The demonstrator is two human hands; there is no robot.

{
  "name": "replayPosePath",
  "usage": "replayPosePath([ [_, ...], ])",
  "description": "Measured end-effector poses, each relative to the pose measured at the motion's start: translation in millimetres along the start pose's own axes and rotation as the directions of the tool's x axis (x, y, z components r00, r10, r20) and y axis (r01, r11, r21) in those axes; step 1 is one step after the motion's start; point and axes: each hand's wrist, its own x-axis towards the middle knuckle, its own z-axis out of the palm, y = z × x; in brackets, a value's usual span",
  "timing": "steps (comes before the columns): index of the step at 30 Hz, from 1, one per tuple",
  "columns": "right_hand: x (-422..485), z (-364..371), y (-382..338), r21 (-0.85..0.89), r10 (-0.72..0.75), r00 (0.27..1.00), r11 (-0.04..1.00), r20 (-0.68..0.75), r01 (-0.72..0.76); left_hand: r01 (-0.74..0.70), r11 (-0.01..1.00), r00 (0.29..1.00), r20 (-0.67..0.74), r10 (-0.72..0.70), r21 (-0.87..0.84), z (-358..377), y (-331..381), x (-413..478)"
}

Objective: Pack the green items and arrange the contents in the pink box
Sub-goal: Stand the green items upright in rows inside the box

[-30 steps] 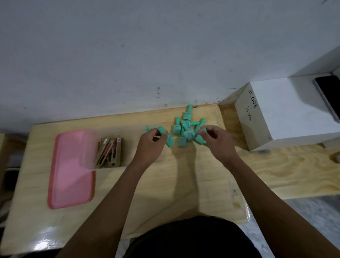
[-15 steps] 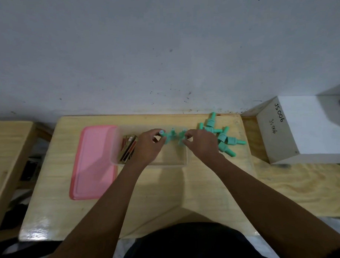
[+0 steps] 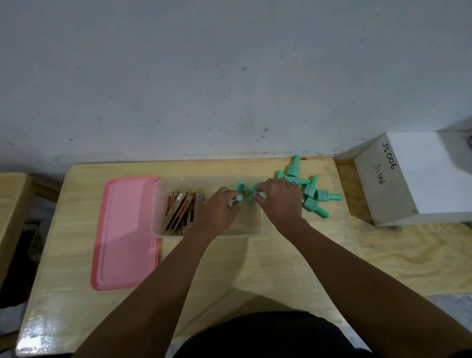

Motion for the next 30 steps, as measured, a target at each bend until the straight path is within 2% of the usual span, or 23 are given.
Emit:
replayPosePath([
  [8, -1.4, 1.4, 2.5, -0.013, 0.043, 0.998, 0.999, -0.050, -0.043, 0.047, 0.998, 0.999, 0.015, -0.047, -0.035, 12.4, -3.2, 14.2],
  [17, 2.0, 2.4, 10.5, 0.136, 0.027, 1.000, 0.990, -0.007, -0.025, 0.094, 0.984, 0.991, -0.083, -0.107, -0.149, 21.4, 1.1, 18.3],
  [23, 1.1, 2.8, 14.9, 0.169, 0.037, 0.999, 0.985, -0.002, -0.036, 0.087, 0.986, 0.982, -0.155, -0.109, -0.143, 27.7, 2.0, 16.7],
  [30, -1.1, 2.5, 11.9, 0.177, 0.065, 0.998, 0.982, 0.020, -0.068, 0.078, 0.982, 0.979, -0.173, -0.108, -0.171, 27.6, 3.5, 16.0],
])
